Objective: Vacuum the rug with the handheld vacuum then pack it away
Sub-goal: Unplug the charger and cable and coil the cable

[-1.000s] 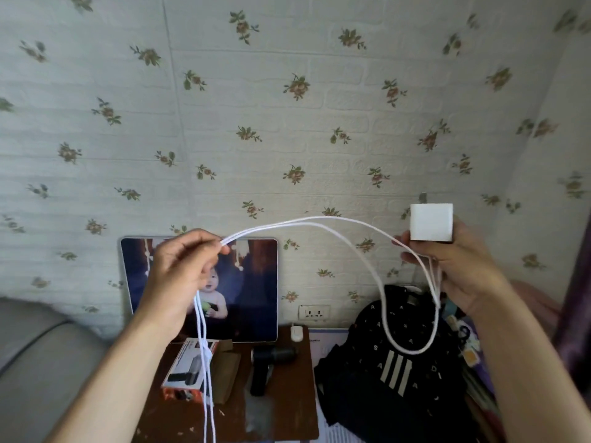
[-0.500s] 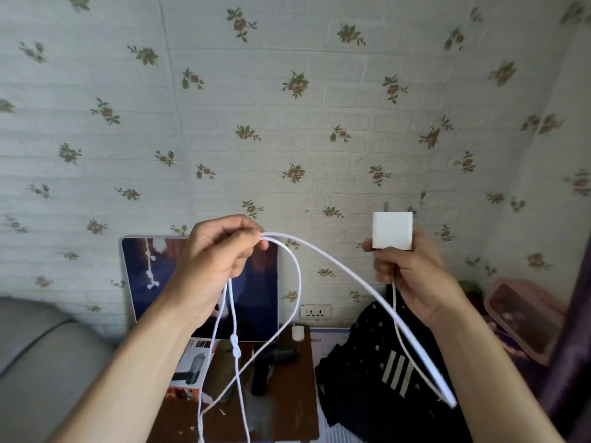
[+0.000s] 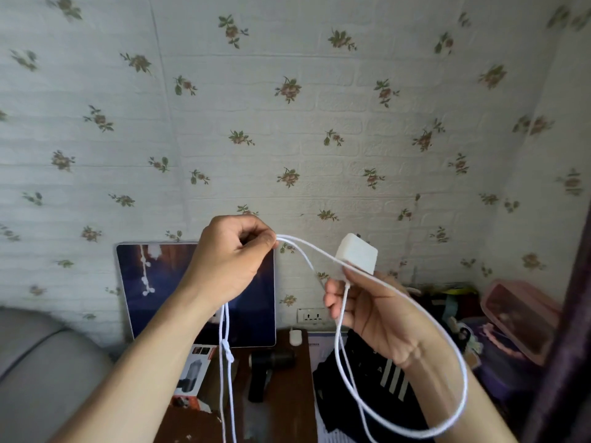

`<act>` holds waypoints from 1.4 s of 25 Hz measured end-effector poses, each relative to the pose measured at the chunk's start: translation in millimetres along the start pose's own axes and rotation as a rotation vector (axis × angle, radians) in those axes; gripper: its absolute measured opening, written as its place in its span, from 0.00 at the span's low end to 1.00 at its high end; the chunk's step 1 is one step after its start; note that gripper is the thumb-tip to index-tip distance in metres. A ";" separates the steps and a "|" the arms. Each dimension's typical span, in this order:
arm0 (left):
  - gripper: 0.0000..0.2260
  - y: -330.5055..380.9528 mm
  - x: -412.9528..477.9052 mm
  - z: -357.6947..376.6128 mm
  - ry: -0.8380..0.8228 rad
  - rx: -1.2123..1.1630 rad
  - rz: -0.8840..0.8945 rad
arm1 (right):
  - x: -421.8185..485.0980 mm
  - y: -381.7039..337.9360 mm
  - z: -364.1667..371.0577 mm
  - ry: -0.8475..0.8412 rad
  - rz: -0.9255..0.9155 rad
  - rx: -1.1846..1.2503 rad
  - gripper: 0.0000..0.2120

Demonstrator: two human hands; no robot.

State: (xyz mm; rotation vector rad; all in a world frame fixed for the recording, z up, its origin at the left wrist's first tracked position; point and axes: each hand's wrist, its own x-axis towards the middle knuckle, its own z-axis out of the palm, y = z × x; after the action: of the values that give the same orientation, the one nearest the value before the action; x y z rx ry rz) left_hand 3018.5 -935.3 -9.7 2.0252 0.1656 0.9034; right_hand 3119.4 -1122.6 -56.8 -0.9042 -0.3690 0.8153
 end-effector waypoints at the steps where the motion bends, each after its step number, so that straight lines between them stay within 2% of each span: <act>1: 0.08 0.9 0.3 1.7 0.023 0.010 0.013 | 0.3 4.9 -1.8 0.010 0.052 0.022 0.09; 3: 0.08 4.8 -1.2 6.5 0.022 -0.035 0.048 | -0.3 14.4 -3.5 0.006 0.149 0.104 0.11; 5: 0.08 10.3 -6.8 11.4 -0.061 -0.119 0.049 | 4.9 22.6 -5.1 0.017 0.216 0.211 0.10; 7: 0.07 12.2 -13.9 11.3 -0.189 -0.223 0.042 | 17.3 27.9 -10.5 0.075 0.178 0.381 0.11; 10: 0.07 13.7 -22.1 -3.8 -0.326 -0.346 0.034 | 37.2 23.4 -25.4 0.256 0.050 0.649 0.07; 13: 0.06 10.9 -22.1 -25.4 -0.251 -0.512 -0.003 | 51.9 14.0 -49.1 0.419 -0.051 0.718 0.05; 16: 0.05 7.6 -17.5 -42.9 -0.115 -0.652 0.008 | 65.6 10.5 -75.5 0.551 -0.108 0.705 0.09; 21: 0.15 2.4 -10.7 -58.3 -0.040 -0.759 0.061 | 90.3 18.0 -125.2 0.660 -0.118 0.788 0.12; 25: 0.08 -6.8 -9.0 -64.7 0.014 -0.743 0.055 | 92.4 22.7 -177.3 0.740 -0.101 0.849 0.11; 27: 0.04 -12.3 -7.9 -61.8 0.045 -0.688 0.023 | 90.2 24.6 -193.7 0.777 -0.082 0.763 0.11; 31: 0.07 -21.1 -4.5 -44.6 0.038 -0.410 -0.029 | 87.8 24.3 -169.2 0.754 -0.133 0.319 0.13; 35: 0.08 -20.6 -3.7 -26.3 -0.107 -0.124 -0.001 | 71.5 13.4 -104.4 0.575 -0.234 0.033 0.12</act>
State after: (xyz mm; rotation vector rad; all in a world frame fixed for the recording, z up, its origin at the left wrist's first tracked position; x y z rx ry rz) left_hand 3003.0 -906.8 -18.6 1.9515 0.0503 0.7835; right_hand 3222.2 -1120.9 -131.8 -0.9989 0.0439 0.3214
